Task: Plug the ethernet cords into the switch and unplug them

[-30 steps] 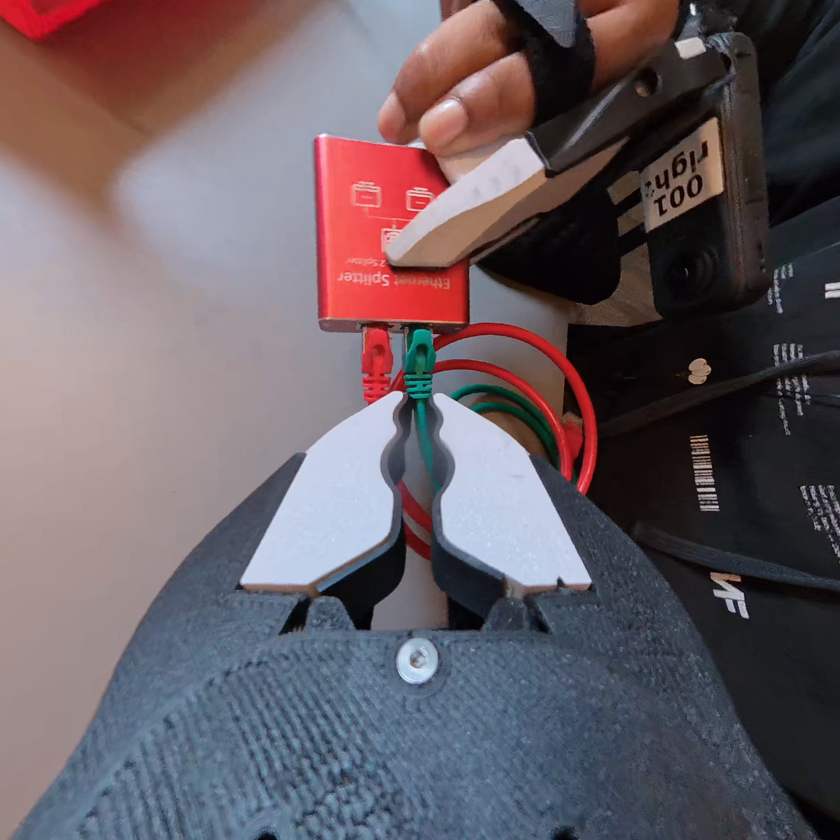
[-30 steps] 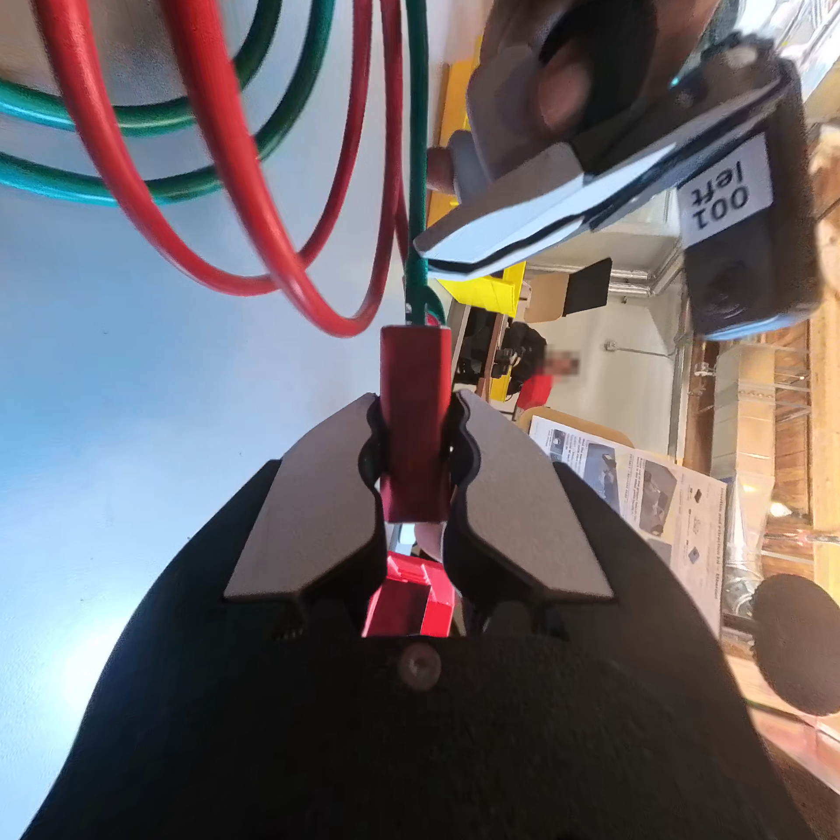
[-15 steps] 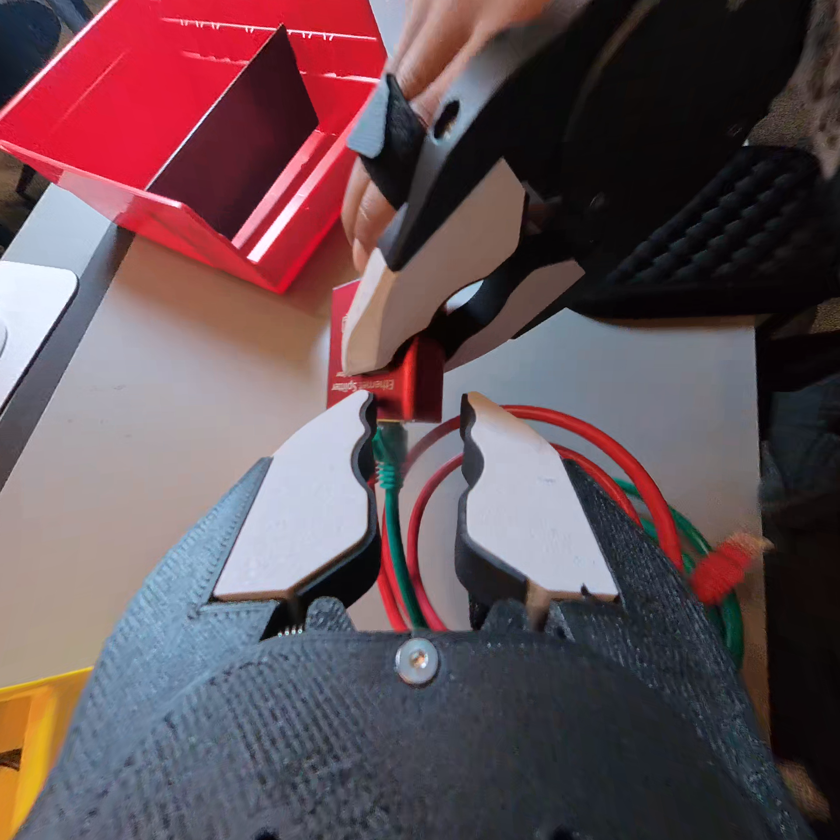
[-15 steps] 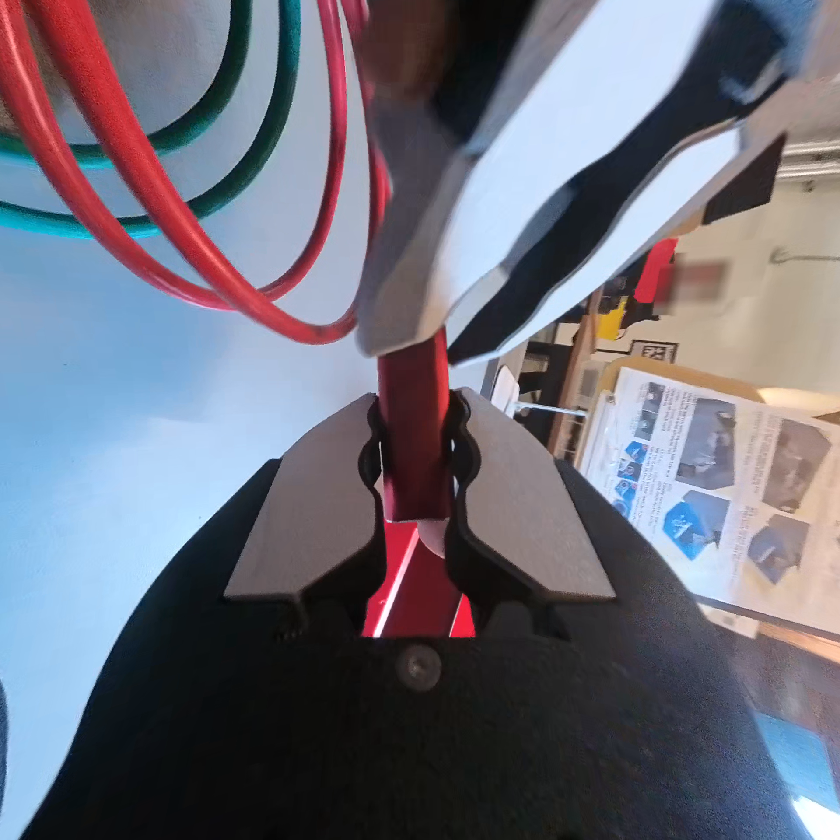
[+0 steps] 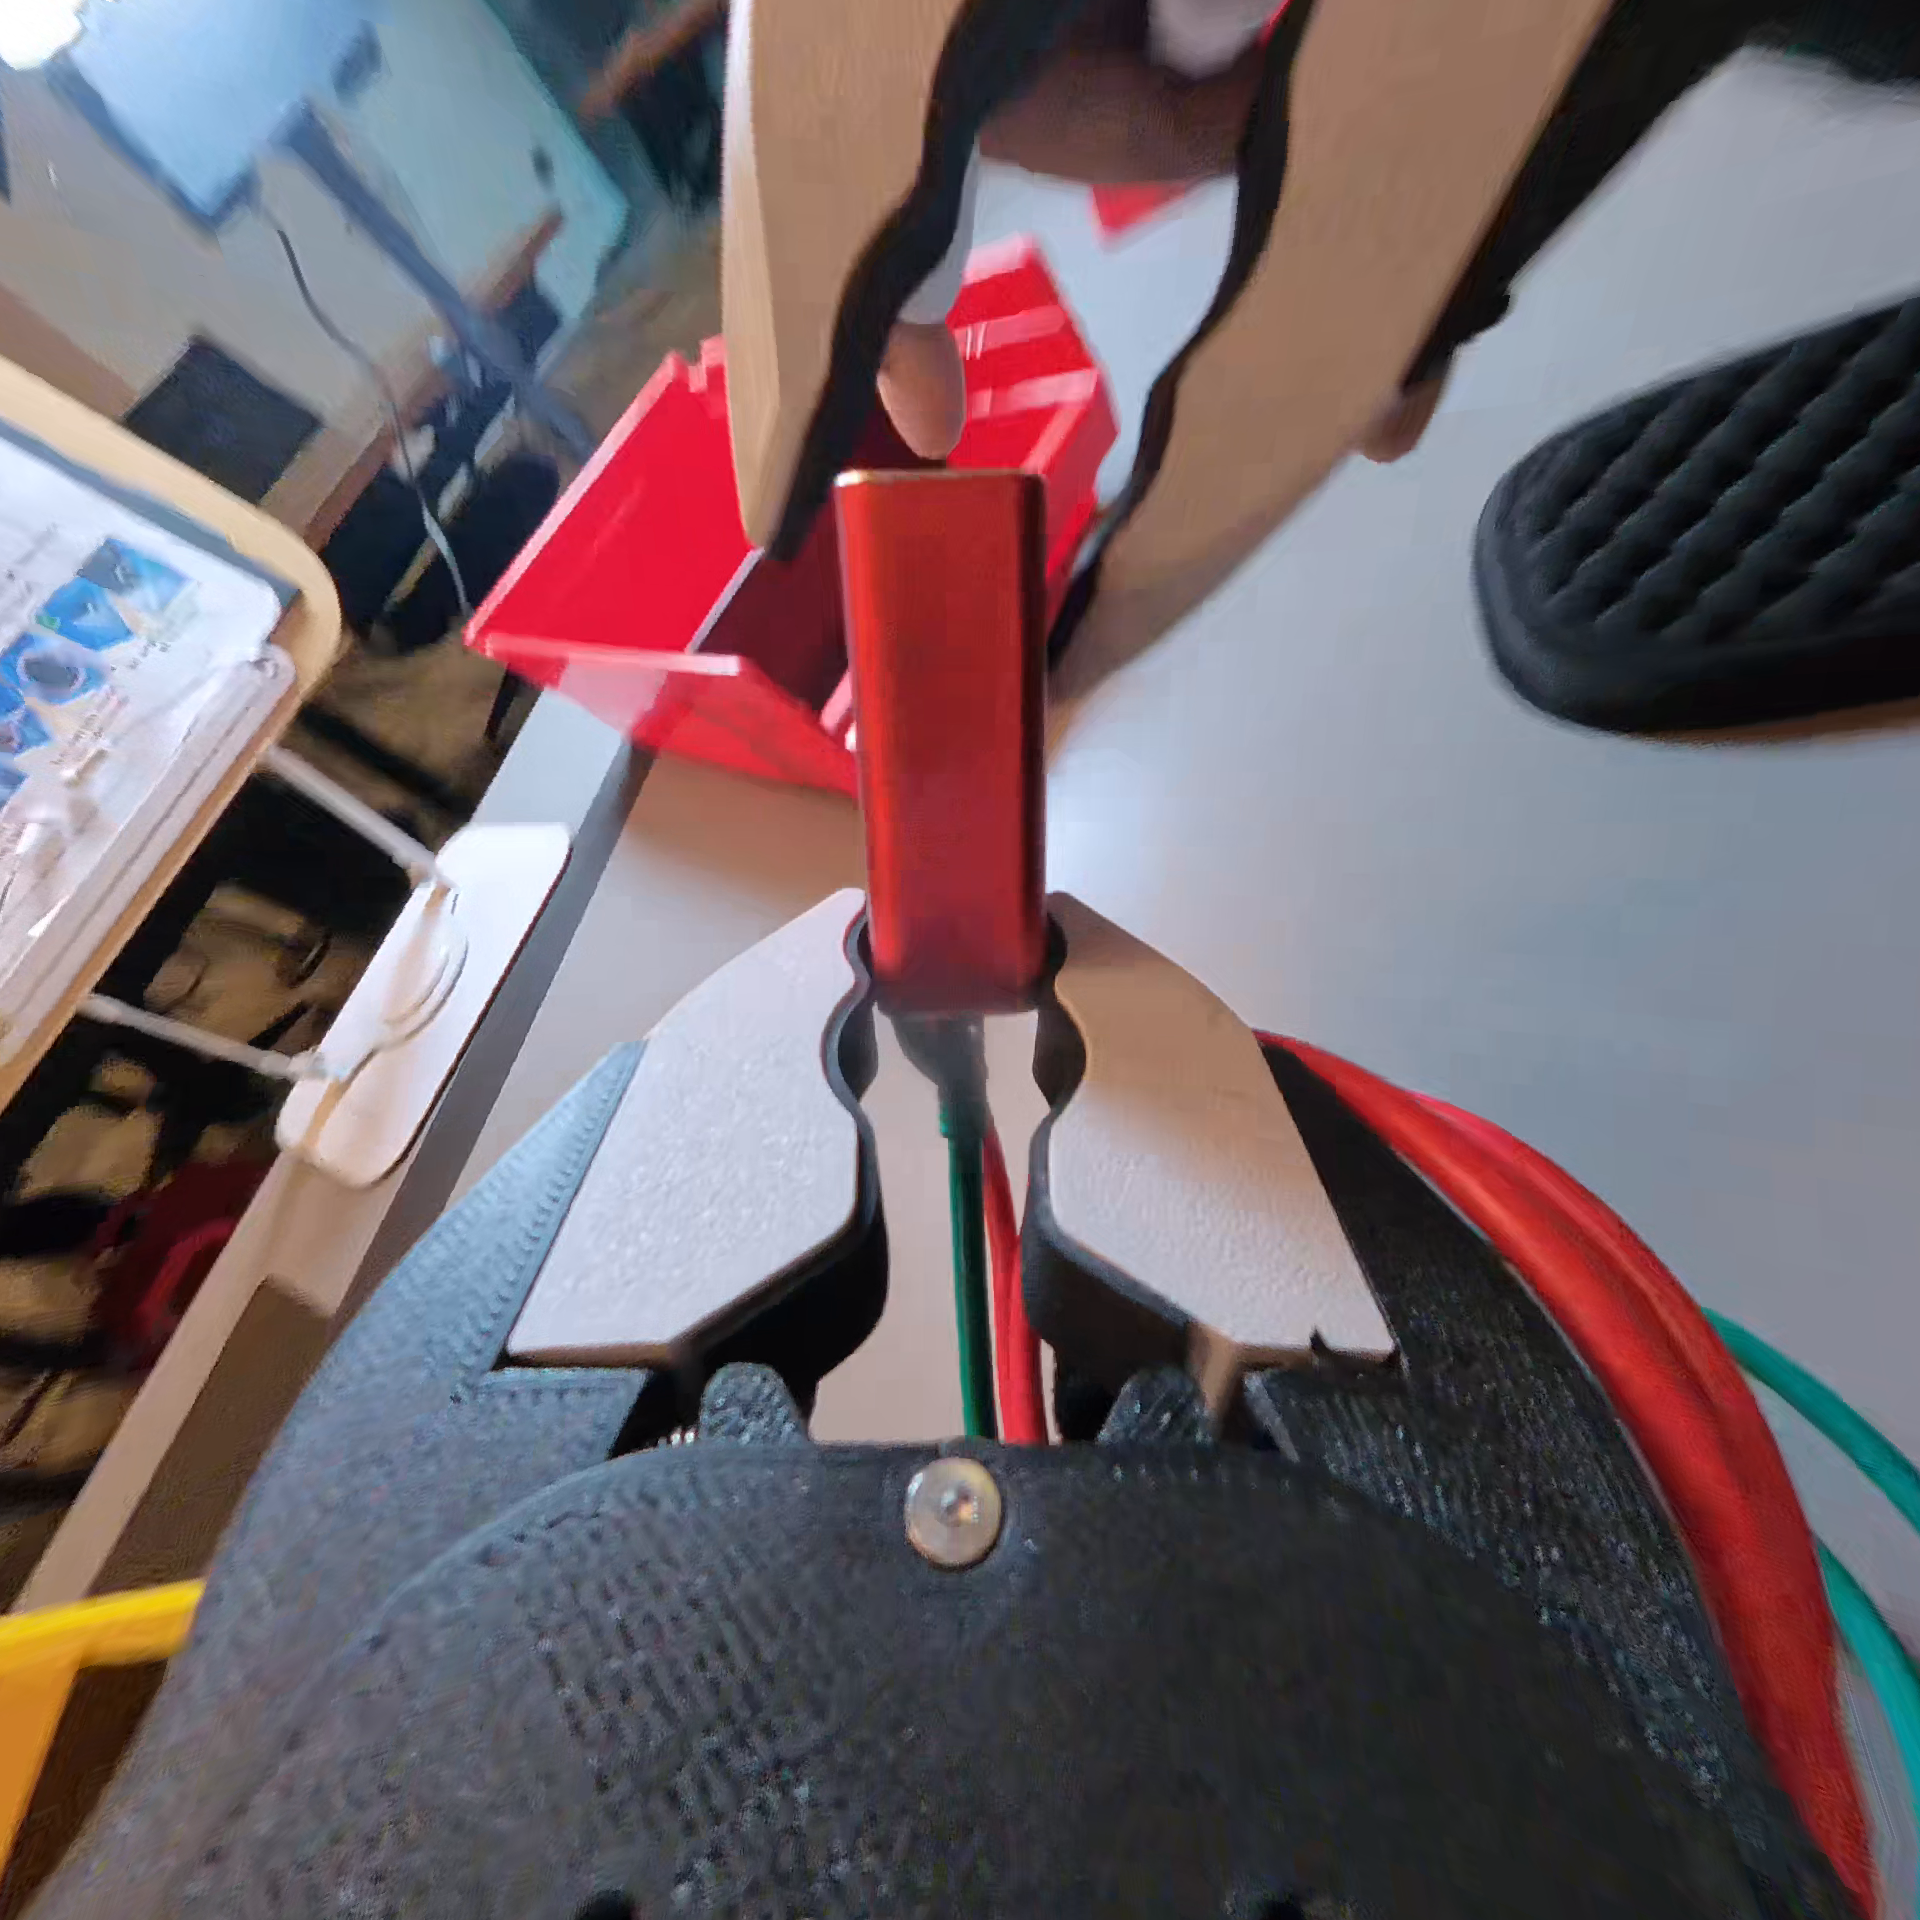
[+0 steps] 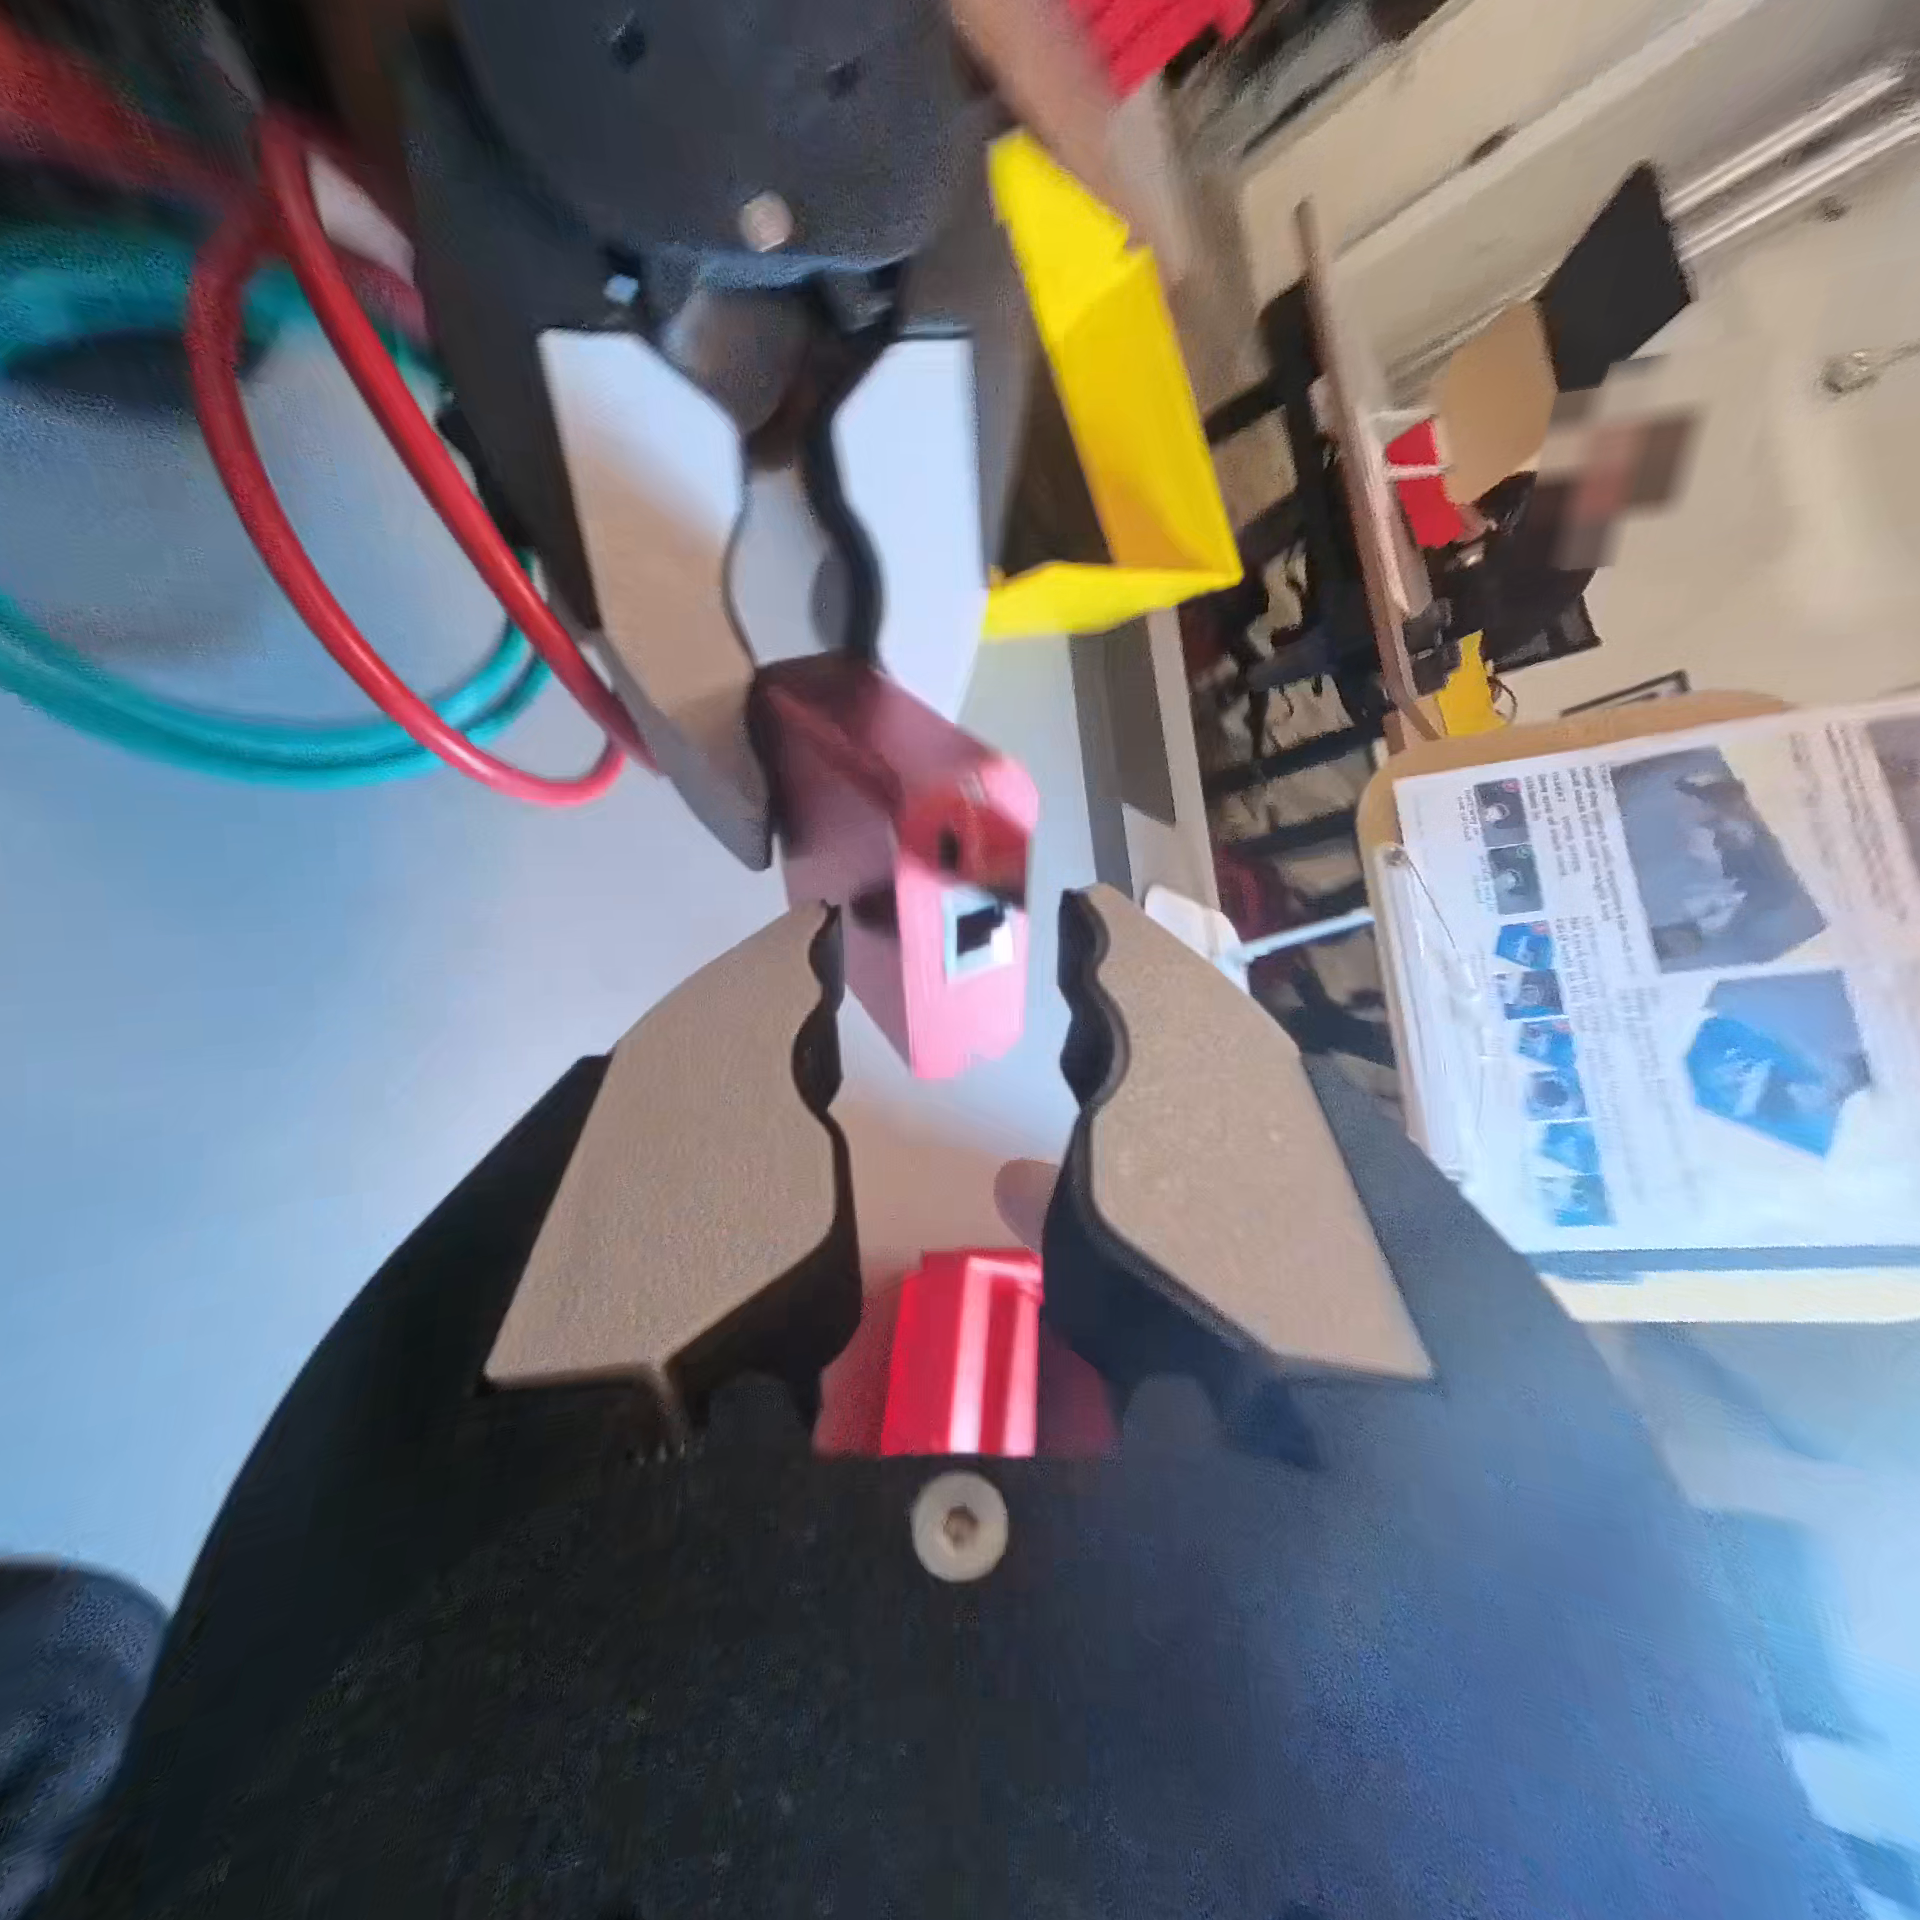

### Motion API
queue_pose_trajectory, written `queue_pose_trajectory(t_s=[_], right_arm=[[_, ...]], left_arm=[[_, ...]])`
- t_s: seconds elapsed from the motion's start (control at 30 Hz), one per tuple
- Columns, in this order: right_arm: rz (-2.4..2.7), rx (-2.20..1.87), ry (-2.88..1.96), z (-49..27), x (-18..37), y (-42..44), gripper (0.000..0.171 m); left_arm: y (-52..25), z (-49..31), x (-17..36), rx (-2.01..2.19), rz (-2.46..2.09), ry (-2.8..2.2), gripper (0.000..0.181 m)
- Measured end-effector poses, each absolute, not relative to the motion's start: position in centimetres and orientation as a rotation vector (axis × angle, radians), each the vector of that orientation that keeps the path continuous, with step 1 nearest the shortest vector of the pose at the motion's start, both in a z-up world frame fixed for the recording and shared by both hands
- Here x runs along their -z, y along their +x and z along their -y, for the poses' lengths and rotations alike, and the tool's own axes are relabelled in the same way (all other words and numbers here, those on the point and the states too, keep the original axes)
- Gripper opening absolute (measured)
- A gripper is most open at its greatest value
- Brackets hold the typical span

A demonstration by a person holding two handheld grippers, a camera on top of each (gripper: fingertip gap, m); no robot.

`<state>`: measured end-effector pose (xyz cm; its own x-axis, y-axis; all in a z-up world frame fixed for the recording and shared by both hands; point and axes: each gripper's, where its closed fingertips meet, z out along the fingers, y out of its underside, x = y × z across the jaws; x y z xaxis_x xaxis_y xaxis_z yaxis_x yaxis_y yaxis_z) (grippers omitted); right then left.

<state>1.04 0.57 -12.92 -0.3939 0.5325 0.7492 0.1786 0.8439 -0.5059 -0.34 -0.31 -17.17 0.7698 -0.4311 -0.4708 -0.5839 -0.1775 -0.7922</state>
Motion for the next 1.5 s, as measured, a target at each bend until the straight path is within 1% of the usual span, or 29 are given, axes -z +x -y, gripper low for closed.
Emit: queue_pose_trajectory(t_s=[0.03, 0.1, 0.2, 0.23, 0.27, 0.3, 0.33, 0.37, 0.43, 0.47, 0.53, 0.6, 0.73, 0.8, 0.87, 0.97, 1.03, 1.1, 1.23, 1.33, 1.43, 1.47, 1.5], right_arm=[[1.925, -0.578, -0.576, -0.7, 12.0, 1.3, 0.041], [1.841, -0.966, -0.692, -0.6, 10.9, 1.5, 0.048], [1.738, -1.453, -0.730, 1.6, 10.8, 1.4, 0.058], [1.735, -1.534, -0.723, 2.6, 11.1, 1.3, 0.057], [1.754, -1.570, -0.709, 3.7, 11.4, 1.2, 0.049], [1.755, -1.557, -0.693, 4.2, 11.5, 0.9, 0.041], [1.735, -1.531, -0.665, 4.2, 11.3, 0.8, 0.029], [1.751, -1.492, -0.640, 4.2, 11.2, 0.8, 0.026], [1.739, -1.375, -0.639, 3.4, 11.0, 0.6, 0.026], [1.718, -1.321, -0.634, 2.9, 10.6, 0.7, 0.027], [1.694, -1.202, -0.601, 2.0, 9.5, 1.3, 0.027], [1.702, -1.025, -0.567, 1.3, 8.7, 1.8, 0.027], [1.768, -0.689, -0.541, 0.3, 9.7, 1.6, 0.027], [1.764, -0.676, -0.575, 0.1, 10.0, 1.3, 0.027], [1.797, -0.698, -0.582, 0.3, 10.7, 1.4, 0.027], [1.881, -0.674, -0.561, 0.6, 12.4, 1.9, 0.027], [1.884, -0.687, -0.574, 0.4, 12.7, 1.9, 0.027], [1.882, -0.680, -0.600, -0.2, 12.8, 1.6, 0.026], [1.871, -0.554, -0.631, -1.3, 13.0, 0.4, 0.027], [1.882, -0.468, -0.642, -1.5, 13.7, -0.3, 0.027], [1.918, -0.470, -0.616, -0.3, 14.7, -0.8, 0.026], [1.933, -0.476, -0.608, 0.1, 15.0, -0.9, 0.026], [1.941, -0.478, -0.594, 0.5, 15.2, -1.0, 0.026]], left_arm=[[-0.1, 0.7, 16.2, -0.072, -0.774, -1.731, 0.026], [0.1, 1.4, 14.1, 0.129, -0.687, -1.596, 0.026], [1.4, 2.5, 12.3, 0.351, -0.670, -1.452, 0.026], [1.9, 2.7, 12.1, 0.394, -0.671, -1.424, 0.026], [2.3, 2.7, 12.2, 0.422, -0.674, -1.412, 0.026], [2.6, 2.6, 12.6, 0.437, -0.684, -1.418, 0.026], [2.7, 2.6, 13.0, 0.440, -0.702, -1.432, 0.026], [2.6, 2.6, 13.3, 0.447, -0.703, -1.454, 0.026], [1.3, 2.2, 13.6, 0.388, -0.673, -1.513, 0.031], [0.1, 2.0, 13.3, 0.346, -0.638, -1.520, 0.036], [-3.0, 1.5, 12.7, 0.220, -0.533, -1.537, 0.027], [-5.1, 1.7, 11.7, 0.157, -0.473, -1.515, 0.028], [-5.5, 2.2, 9.9, 0.063, -0.479, -1.500, 0.031], [-6.9, 2.4, 8.7, 0.036, -0.401, -1.482, 0.030], [-10.1, 2.7, 7.7, 0.041, -0.217, -1.459, 0.026], [-16.1, 4.8, 6.2, 0.167, 0.093, -1.317, 0.024], [-18.0, 6.1, 5.8, 0.284, 0.160, -1.261, 0.027], [-17.1, 6.4, 5.9, 0.320, 0.086, -1.283, 0.033], [-10.2, 5.3, 7.5, 0.199, -0.301, -1.436, 0.043], [-5.3, 3.9, 9.8, 0.078, -0.547, -1.544, 0.052], [-2.7, 2.3, 12.9, -0.117, -0.747, -1.639, 0.057], [-2.2, 1.8, 14.1, -0.175, -0.815, -1.670, 0.058], [-1.6, 1.4, 15.2, -0.220, -0.873, -1.685, 0.055]])
